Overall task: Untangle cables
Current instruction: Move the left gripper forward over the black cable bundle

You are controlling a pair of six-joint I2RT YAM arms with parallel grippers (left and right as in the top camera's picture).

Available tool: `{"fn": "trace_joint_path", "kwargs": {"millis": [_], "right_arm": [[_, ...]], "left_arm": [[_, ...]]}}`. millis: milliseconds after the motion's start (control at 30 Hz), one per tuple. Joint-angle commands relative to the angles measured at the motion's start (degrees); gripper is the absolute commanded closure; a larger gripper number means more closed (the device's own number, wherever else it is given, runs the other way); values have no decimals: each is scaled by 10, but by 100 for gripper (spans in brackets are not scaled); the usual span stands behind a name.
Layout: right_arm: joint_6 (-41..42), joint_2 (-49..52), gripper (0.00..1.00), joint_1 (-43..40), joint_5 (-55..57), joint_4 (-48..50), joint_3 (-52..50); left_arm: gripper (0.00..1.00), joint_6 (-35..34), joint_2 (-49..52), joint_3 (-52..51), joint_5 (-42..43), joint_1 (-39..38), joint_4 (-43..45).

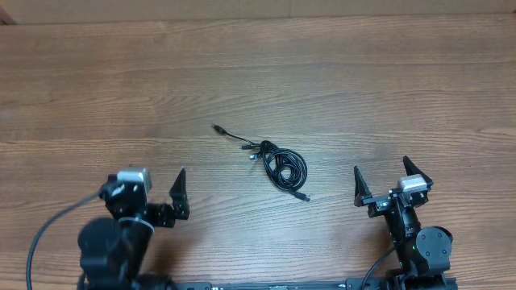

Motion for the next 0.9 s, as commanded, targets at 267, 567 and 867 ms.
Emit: {"fn": "trace_joint_path", "kwargs": {"millis": [267,567,867], "right_arm": [[-1,-6,0,-2,3,3,-6],[-1,-6,0,-2,3,3,-6],[-1,-6,0,-2,3,3,-6]], "left_arm": [[0,-9,232,179,63,0,-116],[0,2,382,323,59,-25,-237],[0,-29,455,346,-4,-131,-240]]}}
